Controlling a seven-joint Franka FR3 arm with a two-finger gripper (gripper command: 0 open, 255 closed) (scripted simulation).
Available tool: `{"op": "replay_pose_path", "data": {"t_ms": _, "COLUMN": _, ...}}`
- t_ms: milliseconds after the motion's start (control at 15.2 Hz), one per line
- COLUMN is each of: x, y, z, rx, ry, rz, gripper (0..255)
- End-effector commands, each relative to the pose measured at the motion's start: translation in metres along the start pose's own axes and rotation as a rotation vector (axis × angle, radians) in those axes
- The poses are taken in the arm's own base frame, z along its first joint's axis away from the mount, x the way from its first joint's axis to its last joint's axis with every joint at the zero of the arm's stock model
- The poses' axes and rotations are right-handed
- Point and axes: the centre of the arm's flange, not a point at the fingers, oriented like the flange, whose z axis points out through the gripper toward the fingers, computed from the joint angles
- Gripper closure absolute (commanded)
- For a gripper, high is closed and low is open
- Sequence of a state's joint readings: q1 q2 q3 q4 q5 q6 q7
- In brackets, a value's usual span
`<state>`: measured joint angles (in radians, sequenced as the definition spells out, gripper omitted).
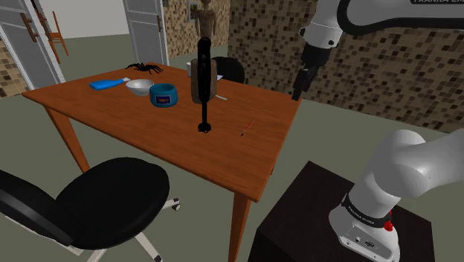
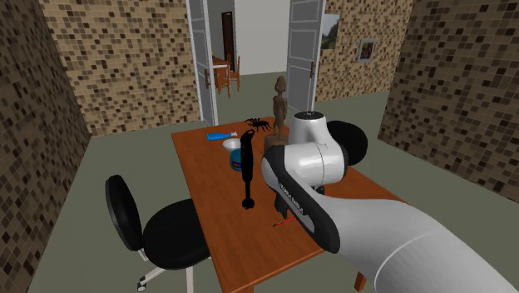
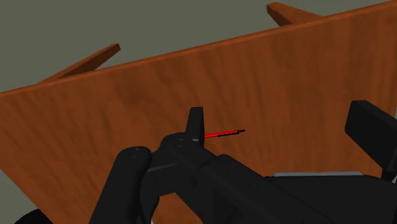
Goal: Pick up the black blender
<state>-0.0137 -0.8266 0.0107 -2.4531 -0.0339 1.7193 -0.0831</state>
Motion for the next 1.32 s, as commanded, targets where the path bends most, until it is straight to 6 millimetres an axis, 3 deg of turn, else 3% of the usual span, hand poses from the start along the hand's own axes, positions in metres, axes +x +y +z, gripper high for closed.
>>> {"op": "replay_pose_path", "data": {"t_ms": 0, "x": 0.000, "y": 0.000, "z": 0.000, "rx": 0.000, "ry": 0.000, "rz": 0.000, "gripper": 0}}
{"op": "replay_pose_path", "data": {"t_ms": 594, "x": 0.094, "y": -0.032, "z": -0.009, "rx": -0.012, "ry": 0.134, "rz": 0.041, "gripper": 0}}
{"op": "replay_pose_path", "data": {"t_ms": 1254, "x": 0.197, "y": -0.063, "z": -0.033, "rx": -0.026, "ry": 0.283, "rz": 0.087, "gripper": 0}}
